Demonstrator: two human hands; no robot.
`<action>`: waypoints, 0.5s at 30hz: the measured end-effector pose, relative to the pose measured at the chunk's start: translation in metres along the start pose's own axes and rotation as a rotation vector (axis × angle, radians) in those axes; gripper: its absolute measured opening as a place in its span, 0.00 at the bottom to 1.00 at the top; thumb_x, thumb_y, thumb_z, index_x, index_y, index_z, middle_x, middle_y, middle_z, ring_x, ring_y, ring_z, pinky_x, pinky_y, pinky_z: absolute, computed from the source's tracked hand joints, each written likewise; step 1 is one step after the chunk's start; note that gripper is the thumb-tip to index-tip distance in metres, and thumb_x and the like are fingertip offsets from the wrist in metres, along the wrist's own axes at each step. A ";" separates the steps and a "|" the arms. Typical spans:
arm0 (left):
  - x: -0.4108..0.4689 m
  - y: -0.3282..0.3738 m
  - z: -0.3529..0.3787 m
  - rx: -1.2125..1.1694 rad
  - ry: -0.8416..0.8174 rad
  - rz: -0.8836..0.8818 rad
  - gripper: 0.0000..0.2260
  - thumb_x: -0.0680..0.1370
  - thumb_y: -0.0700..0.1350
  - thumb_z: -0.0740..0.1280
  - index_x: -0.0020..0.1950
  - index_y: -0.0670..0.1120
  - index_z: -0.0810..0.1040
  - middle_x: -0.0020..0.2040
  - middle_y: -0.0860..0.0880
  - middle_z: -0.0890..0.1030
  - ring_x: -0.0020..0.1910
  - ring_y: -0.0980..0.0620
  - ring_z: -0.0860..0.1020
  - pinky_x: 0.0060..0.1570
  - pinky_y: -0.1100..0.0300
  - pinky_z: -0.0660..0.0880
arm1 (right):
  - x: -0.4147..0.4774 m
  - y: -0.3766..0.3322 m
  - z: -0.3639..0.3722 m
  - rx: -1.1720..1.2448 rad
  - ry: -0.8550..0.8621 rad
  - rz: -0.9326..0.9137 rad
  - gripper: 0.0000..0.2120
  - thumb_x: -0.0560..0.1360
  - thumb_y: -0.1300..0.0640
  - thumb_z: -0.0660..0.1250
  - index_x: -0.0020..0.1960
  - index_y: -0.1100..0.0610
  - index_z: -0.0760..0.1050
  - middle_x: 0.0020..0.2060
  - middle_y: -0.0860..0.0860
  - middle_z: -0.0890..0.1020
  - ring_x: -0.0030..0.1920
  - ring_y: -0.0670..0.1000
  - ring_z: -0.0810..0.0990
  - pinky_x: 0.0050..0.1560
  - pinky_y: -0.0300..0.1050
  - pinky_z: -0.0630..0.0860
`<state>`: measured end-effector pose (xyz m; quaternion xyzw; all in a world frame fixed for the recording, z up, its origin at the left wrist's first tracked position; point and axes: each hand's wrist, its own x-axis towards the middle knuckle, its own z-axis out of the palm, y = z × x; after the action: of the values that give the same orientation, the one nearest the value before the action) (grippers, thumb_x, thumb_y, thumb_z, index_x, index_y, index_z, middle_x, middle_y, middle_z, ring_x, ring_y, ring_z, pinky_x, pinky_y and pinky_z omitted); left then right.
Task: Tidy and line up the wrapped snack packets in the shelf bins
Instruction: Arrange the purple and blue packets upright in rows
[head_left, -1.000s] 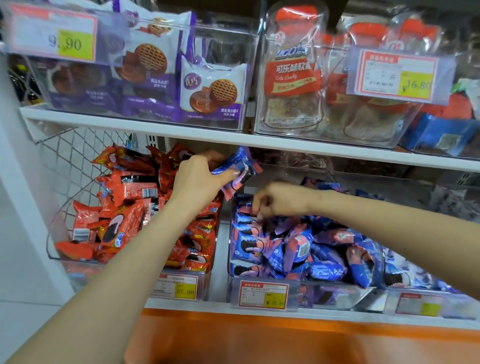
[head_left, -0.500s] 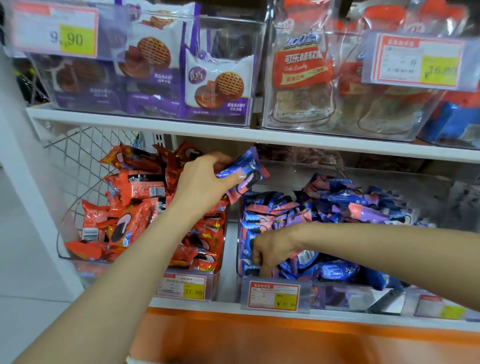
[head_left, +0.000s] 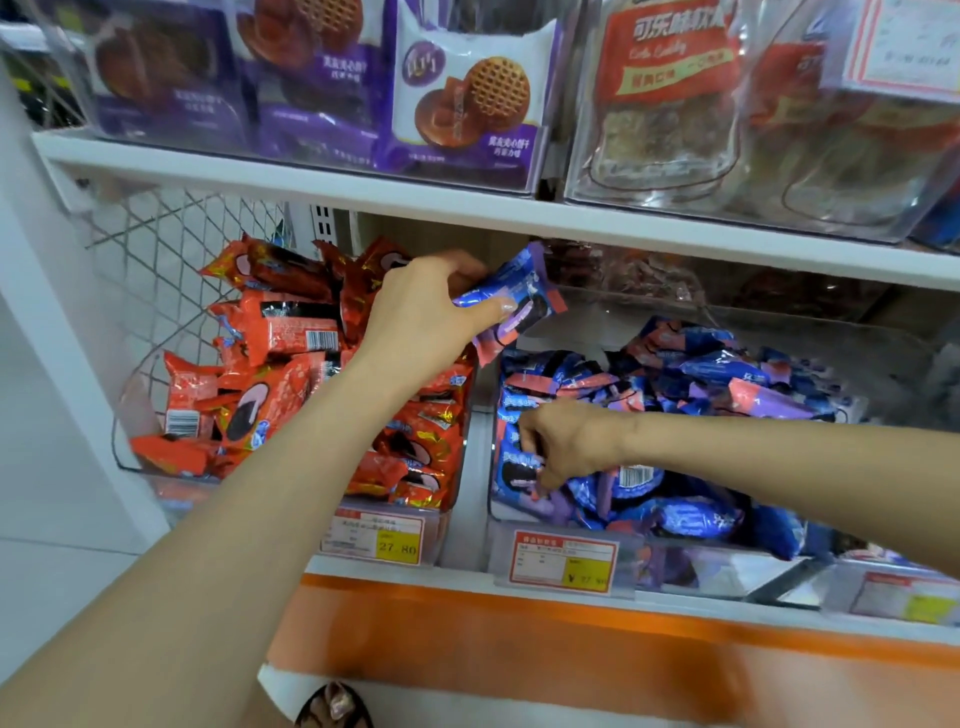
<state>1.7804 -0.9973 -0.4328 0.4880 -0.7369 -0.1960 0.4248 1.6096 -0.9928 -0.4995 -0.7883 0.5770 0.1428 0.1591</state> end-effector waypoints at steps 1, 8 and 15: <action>0.000 0.000 0.000 -0.001 0.004 -0.002 0.17 0.73 0.50 0.71 0.60 0.46 0.78 0.53 0.51 0.81 0.47 0.59 0.74 0.38 0.76 0.67 | 0.000 -0.001 0.000 -0.048 0.032 0.029 0.16 0.68 0.55 0.75 0.46 0.56 0.69 0.40 0.50 0.74 0.43 0.51 0.71 0.35 0.43 0.66; -0.002 0.003 -0.001 -0.004 0.004 -0.020 0.18 0.73 0.51 0.71 0.60 0.46 0.78 0.50 0.51 0.79 0.49 0.56 0.75 0.44 0.68 0.68 | -0.002 -0.008 -0.005 -0.278 0.074 0.181 0.25 0.66 0.40 0.73 0.53 0.58 0.77 0.49 0.52 0.81 0.43 0.53 0.74 0.37 0.42 0.66; -0.005 0.003 -0.002 -0.016 -0.001 -0.012 0.17 0.73 0.49 0.71 0.60 0.45 0.78 0.47 0.52 0.78 0.47 0.58 0.74 0.45 0.68 0.69 | -0.008 -0.001 0.002 -0.158 0.088 0.236 0.37 0.68 0.41 0.72 0.67 0.59 0.62 0.59 0.53 0.77 0.56 0.55 0.76 0.44 0.44 0.68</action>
<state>1.7809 -0.9917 -0.4317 0.4888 -0.7327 -0.2046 0.4270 1.6083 -0.9851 -0.4983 -0.7305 0.6591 0.1710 0.0530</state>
